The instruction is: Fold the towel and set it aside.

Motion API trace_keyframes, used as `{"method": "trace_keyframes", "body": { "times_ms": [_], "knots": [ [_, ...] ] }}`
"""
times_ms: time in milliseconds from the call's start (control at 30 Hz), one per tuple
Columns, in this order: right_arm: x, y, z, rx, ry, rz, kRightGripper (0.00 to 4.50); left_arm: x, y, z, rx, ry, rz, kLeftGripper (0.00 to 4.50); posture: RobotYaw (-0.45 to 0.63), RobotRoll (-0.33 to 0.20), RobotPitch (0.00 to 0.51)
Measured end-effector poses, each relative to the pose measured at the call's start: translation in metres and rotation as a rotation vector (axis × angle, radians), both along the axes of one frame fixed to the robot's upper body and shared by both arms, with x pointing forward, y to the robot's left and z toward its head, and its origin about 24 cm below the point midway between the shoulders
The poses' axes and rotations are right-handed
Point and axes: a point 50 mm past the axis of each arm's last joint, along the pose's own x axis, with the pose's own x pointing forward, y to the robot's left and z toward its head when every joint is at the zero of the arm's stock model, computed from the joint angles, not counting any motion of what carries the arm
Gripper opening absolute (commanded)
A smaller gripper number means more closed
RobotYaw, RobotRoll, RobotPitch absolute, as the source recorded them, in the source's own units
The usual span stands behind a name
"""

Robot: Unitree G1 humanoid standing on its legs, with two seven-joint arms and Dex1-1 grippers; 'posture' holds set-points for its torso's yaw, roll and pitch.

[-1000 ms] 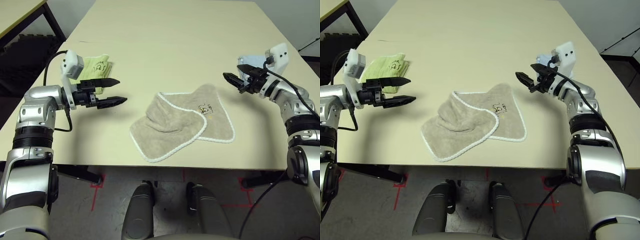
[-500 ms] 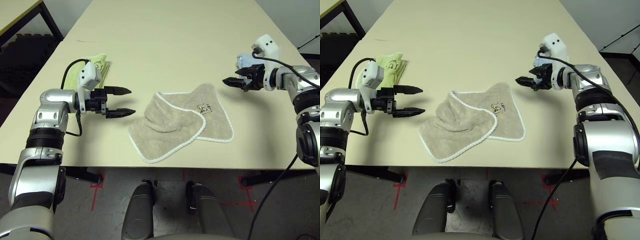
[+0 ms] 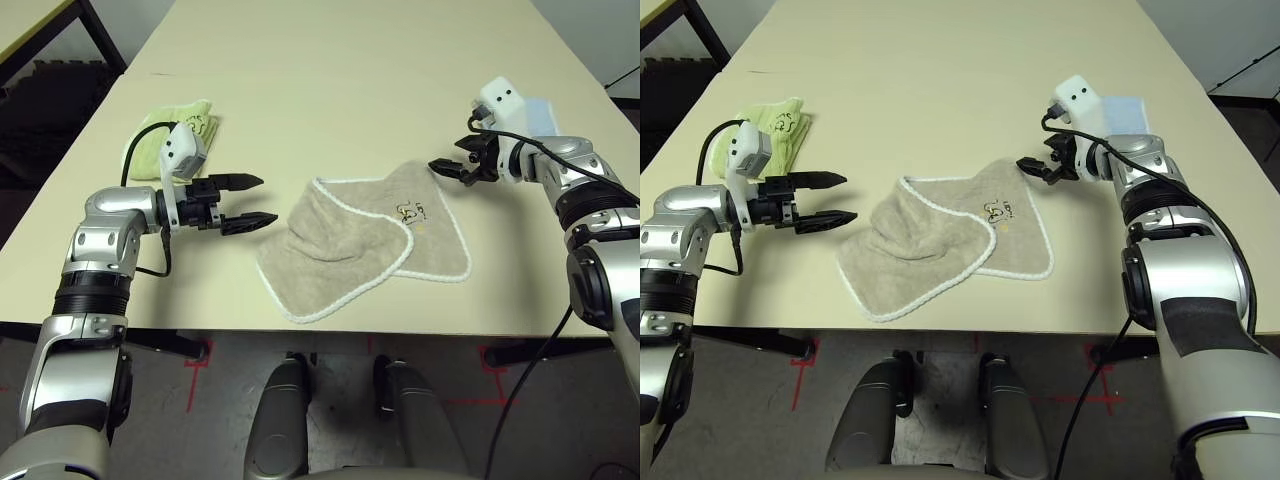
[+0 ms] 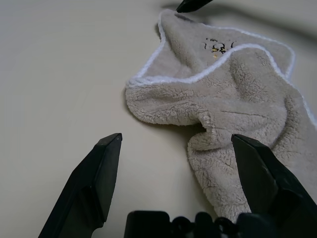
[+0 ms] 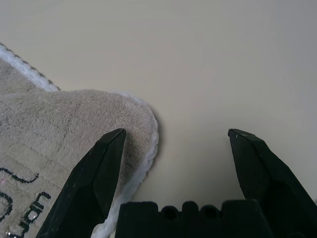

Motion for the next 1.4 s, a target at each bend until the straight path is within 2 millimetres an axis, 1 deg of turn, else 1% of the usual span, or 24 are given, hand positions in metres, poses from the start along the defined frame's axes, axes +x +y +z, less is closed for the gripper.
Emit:
{"method": "trace_keyframes", "body": {
  "times_ms": [167, 367, 400, 467, 567, 633, 733, 800, 833, 900, 967, 1067, 1133, 1233, 1300, 1400],
  "knots": [
    [0.001, 0.006, -0.002, 0.0, -0.006, 0.012, 4.5, -0.002, -0.005, 0.005, -0.004, -0.016, -0.007, 4.48, 0.17, 0.0, 0.302],
    [0.002, 0.007, -0.003, -0.054, 0.0, 0.007, 4.5, -0.005, -0.006, 0.004, 0.002, -0.016, -0.004, 4.48, 0.18, 0.0, 0.296],
    [0.002, 0.008, -0.003, -0.055, 0.003, 0.011, 4.32, -0.005, -0.006, 0.005, 0.003, -0.019, -0.007, 4.49, 0.18, 0.0, 0.296],
    [0.002, 0.01, -0.005, -0.05, 0.018, 0.024, 3.86, -0.006, -0.005, 0.005, 0.004, -0.015, -0.006, 4.5, 0.18, 0.0, 0.291],
    [0.001, 0.014, -0.006, -0.038, 0.041, 0.048, 2.86, -0.007, -0.004, 0.004, 0.005, -0.011, -0.004, 4.5, 0.18, 0.0, 0.283],
    [0.001, 0.014, -0.006, -0.027, 0.056, 0.061, 2.02, -0.007, -0.004, 0.005, 0.008, -0.011, -0.002, 4.5, 0.17, 0.0, 0.274],
    [-0.001, 0.015, -0.004, 0.0, 0.082, 0.082, 0.92, -0.007, -0.003, 0.005, 0.01, -0.011, -0.001, 4.5, 0.17, 0.0, 0.269],
    [-0.002, 0.015, -0.004, 0.019, 0.099, 0.097, 0.15, -0.007, -0.003, 0.005, 0.009, -0.01, 0.0, 4.5, 0.15, 0.0, 0.255],
    [-0.002, 0.014, -0.004, 0.027, 0.107, 0.105, 0.03, -0.007, -0.003, 0.004, 0.008, -0.009, 0.002, 4.5, 0.15, 0.0, 0.255],
    [-0.004, 0.012, -0.003, 0.05, 0.116, 0.117, 0.03, -0.006, -0.002, 0.004, 0.006, -0.006, 0.004, 4.5, 0.14, 0.0, 0.241],
    [-0.005, 0.008, 0.005, 0.082, 0.089, 0.134, 0.03, -0.004, -0.002, 0.006, 0.004, -0.01, 0.006, 4.5, 0.12, 0.0, 0.226],
    [-0.005, 0.004, 0.026, 0.116, -0.048, 0.174, 0.03, -0.001, -0.002, 0.007, -0.005, -0.013, 0.012, 4.5, 0.1, 0.0, 0.209],
    [-0.007, -0.002, 0.039, 0.143, -0.147, 0.189, 0.03, 0.001, -0.006, 0.005, -0.019, -0.008, 0.007, 4.5, 0.09, 0.0, 0.195],
    [-0.011, -0.005, 0.054, 0.166, -0.262, 0.218, 0.03, 0.006, -0.008, 0.0, -0.043, 0.011, 0.03, 4.5, 0.06, 0.0, 0.176],
    [-0.015, -0.011, 0.061, 0.132, -0.326, 0.235, 0.03, 0.011, -0.013, 0.001, -0.072, 0.011, 0.049, 4.5, 0.04, 0.0, 0.163],
    [-0.019, -0.01, 0.063, 0.119, -0.371, 0.26, 0.03, 0.02, -0.02, 0.005, -0.124, 0.014, 0.084, 4.5, 0.03, 0.0, 0.156]
  ]
}}
